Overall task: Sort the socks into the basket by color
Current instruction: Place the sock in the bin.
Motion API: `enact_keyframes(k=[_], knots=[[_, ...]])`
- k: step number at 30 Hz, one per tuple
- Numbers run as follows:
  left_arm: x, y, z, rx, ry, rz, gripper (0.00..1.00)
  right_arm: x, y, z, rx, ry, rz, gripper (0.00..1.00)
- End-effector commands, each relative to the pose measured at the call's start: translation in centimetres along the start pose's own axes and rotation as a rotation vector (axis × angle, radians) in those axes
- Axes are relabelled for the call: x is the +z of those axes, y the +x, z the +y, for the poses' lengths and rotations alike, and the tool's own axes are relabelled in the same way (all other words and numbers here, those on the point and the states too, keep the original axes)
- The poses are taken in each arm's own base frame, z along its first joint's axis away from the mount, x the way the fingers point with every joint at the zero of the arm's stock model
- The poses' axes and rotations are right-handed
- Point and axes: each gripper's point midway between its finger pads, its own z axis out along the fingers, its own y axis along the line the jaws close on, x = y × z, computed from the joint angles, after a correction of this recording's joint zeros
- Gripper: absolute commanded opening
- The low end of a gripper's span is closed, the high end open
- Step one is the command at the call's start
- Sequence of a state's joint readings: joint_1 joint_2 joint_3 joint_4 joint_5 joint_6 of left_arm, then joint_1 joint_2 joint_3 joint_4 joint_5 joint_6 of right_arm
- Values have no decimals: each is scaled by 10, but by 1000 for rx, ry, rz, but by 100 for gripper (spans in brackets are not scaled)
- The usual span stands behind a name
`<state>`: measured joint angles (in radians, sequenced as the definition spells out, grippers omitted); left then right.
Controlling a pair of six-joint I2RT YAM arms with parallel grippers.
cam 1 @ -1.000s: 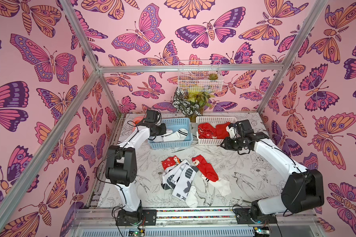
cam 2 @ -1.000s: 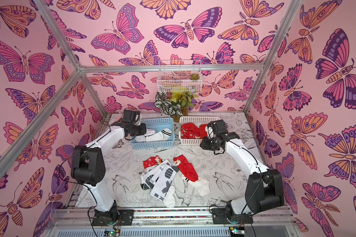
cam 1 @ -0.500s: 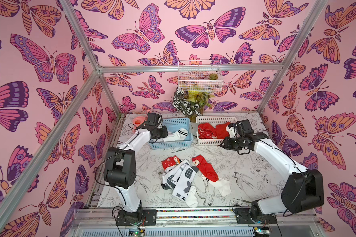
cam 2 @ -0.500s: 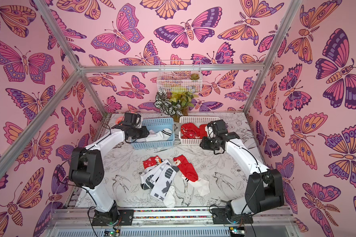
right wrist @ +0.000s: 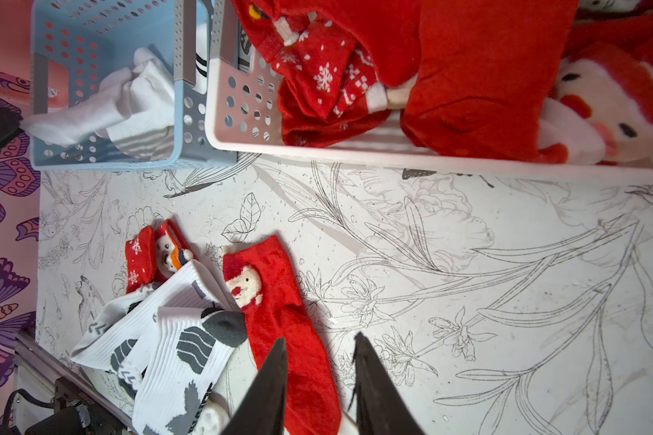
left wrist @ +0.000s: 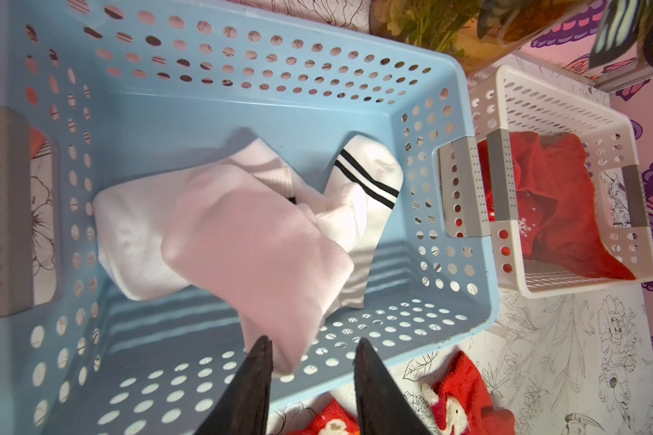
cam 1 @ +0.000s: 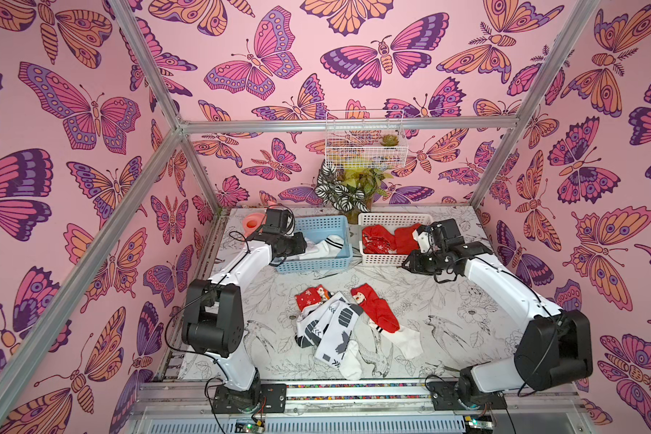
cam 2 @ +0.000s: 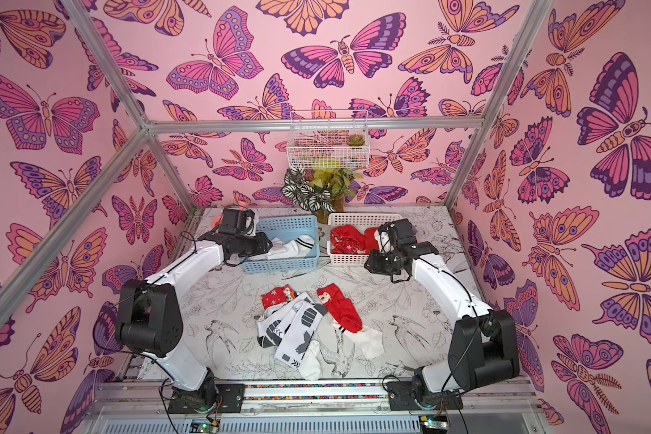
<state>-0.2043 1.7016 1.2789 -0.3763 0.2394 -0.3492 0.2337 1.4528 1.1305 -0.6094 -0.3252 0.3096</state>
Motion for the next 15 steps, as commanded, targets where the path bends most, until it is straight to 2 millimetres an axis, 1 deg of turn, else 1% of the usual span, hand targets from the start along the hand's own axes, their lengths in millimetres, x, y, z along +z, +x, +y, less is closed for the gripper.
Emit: enact_keyframes(k=[1,4,10,15], knots=[[-6,13,1,-9,-7,16,40,-8,-5,10,-18,-31,-24,33],[-10,20,4,-22,-20,19,40,-10,-4,13,-18,-40,-26,33],[-29,22,3,-24,-27,-6,39,-13,-2,18,-23,-60,-25,33],[-41,21,-4,-14,-12,-8,37,-16,9,22,-52,-37,-4,34]])
